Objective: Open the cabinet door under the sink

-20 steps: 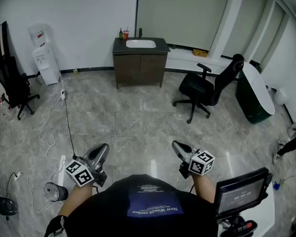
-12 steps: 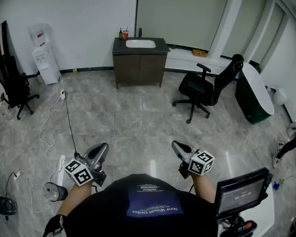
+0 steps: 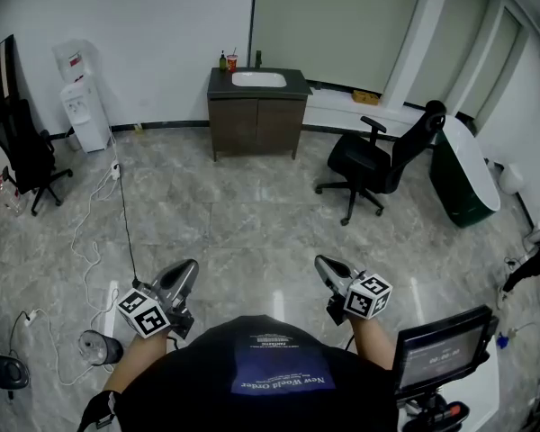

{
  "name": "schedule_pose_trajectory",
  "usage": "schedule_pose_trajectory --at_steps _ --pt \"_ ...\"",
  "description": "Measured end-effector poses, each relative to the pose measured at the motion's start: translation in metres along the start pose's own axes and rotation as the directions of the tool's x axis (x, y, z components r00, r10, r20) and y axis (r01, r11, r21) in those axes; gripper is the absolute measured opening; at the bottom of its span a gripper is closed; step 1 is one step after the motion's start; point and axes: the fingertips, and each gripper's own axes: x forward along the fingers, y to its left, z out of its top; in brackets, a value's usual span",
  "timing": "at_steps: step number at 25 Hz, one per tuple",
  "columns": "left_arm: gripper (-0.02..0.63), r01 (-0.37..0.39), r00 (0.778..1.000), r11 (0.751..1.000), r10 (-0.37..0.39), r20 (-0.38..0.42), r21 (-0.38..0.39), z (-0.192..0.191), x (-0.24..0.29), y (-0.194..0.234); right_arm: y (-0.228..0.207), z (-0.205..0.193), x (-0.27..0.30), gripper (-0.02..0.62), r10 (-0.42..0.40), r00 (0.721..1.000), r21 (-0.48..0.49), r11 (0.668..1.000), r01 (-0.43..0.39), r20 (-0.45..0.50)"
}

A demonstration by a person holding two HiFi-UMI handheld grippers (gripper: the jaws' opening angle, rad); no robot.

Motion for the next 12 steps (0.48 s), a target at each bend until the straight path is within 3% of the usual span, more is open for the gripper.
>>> schedule_pose_trajectory --at_steps 8,12 --pt "0.0 0.004 1.0 1.0 -0.004 0.008 -0.013 0.0 -0.011 0.004 0.009 -0.001 0.004 0.002 -0.009 1.0 0.004 1.0 0.009 0.009" --pt "0.0 0.039 0.999 0.999 -0.04 0.013 0.016 0.003 -0.016 0.012 0.015 -0.004 0.015 0.002 -0.007 1.0 0.003 1.0 0.007 0.002"
